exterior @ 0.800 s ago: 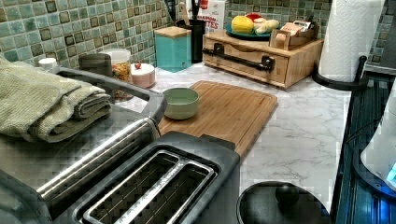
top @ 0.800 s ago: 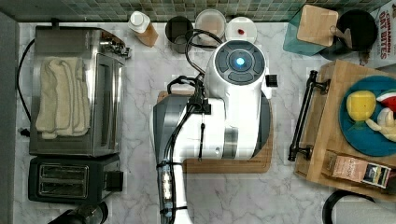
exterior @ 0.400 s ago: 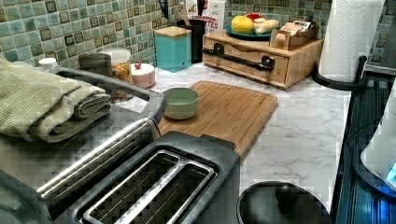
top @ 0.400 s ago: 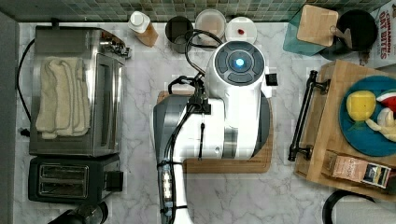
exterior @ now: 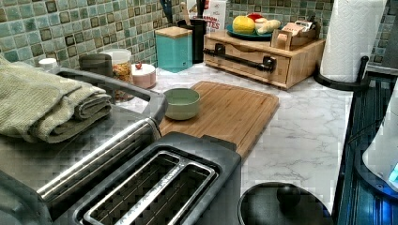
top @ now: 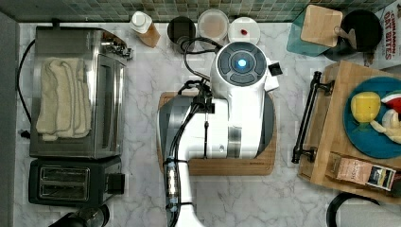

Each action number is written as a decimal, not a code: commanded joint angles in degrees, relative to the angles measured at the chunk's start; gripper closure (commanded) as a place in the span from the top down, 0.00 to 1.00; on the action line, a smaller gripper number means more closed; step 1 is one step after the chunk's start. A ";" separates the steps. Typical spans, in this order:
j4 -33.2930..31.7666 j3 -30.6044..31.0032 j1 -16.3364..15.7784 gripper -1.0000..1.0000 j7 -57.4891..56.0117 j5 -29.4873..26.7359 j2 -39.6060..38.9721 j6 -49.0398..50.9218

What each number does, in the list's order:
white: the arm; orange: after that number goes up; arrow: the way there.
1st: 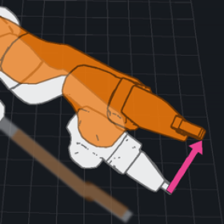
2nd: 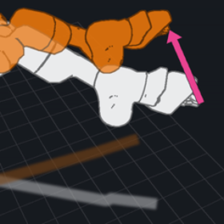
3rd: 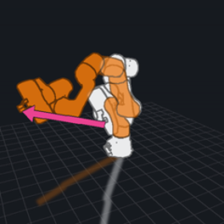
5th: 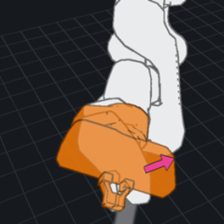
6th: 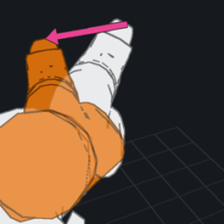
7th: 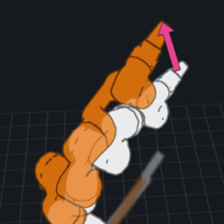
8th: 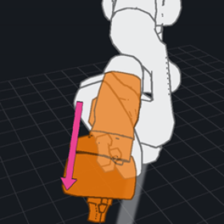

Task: Open the drawer.

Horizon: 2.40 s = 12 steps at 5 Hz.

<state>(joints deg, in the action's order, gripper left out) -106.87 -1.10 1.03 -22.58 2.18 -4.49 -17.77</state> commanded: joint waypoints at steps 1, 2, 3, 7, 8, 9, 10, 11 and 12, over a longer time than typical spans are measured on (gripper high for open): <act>2.91 -7.07 7.22 1.00 -17.84 3.24 -5.53 -5.38; 2.79 -8.76 8.75 1.00 -20.97 2.96 -7.41 -9.31; 1.17 -9.02 9.70 1.00 -20.72 3.83 -8.17 -13.75; 5.19 -9.97 9.75 1.00 -14.35 10.36 -15.64 -14.75; 4.85 -10.55 9.64 1.00 -13.11 9.41 -16.78 -15.04; 3.41 -10.91 8.74 1.00 -11.40 10.17 -16.80 -16.25; 4.47 -11.72 7.70 1.00 -11.99 12.60 -18.35 -14.96; 3.69 -11.94 8.12 1.00 -11.94 14.65 -19.13 -16.99; 2.85 -11.57 10.00 1.00 -14.19 12.90 -20.27 -19.68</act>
<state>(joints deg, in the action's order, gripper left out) -107.65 -12.04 9.41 -36.82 15.32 -24.84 -35.47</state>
